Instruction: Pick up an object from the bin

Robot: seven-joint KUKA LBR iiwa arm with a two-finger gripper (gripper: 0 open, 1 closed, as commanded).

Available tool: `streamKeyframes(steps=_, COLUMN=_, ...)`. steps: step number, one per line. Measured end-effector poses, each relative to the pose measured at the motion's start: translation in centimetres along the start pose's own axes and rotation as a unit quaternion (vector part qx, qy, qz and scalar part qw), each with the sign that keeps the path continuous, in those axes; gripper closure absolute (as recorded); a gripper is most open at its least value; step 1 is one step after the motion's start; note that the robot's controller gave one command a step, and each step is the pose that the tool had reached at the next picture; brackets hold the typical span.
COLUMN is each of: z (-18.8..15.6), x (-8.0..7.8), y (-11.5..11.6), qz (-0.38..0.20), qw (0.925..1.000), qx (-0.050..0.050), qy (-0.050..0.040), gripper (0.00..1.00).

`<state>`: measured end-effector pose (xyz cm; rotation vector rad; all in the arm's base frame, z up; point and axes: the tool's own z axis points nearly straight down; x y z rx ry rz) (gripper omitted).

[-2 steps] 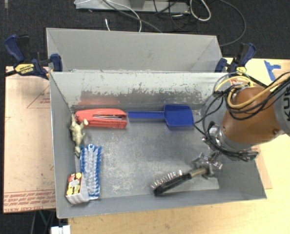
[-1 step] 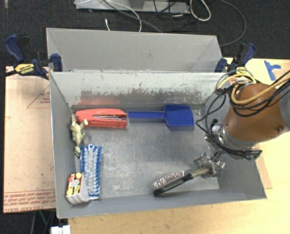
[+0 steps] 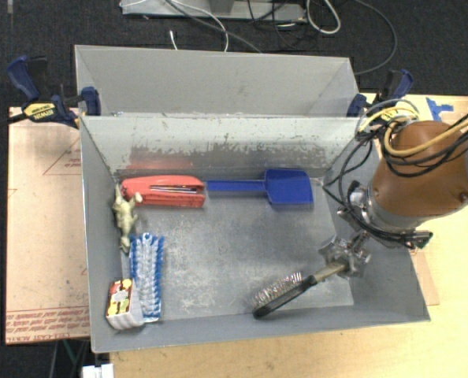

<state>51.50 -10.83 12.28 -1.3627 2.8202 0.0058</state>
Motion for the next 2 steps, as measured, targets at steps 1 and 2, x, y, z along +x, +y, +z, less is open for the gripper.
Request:
streamKeyframes(steps=1, z=-1.63, x=-0.1, y=-0.05, qz=0.001, qw=1.0, qx=0.001, qy=-0.0014, gripper=1.0)
streamKeyframes(steps=2, z=-2.52, x=-0.16, y=-0.01, qz=0.002, qw=1.0, qx=0.001, qy=-0.0017, gripper=1.0)
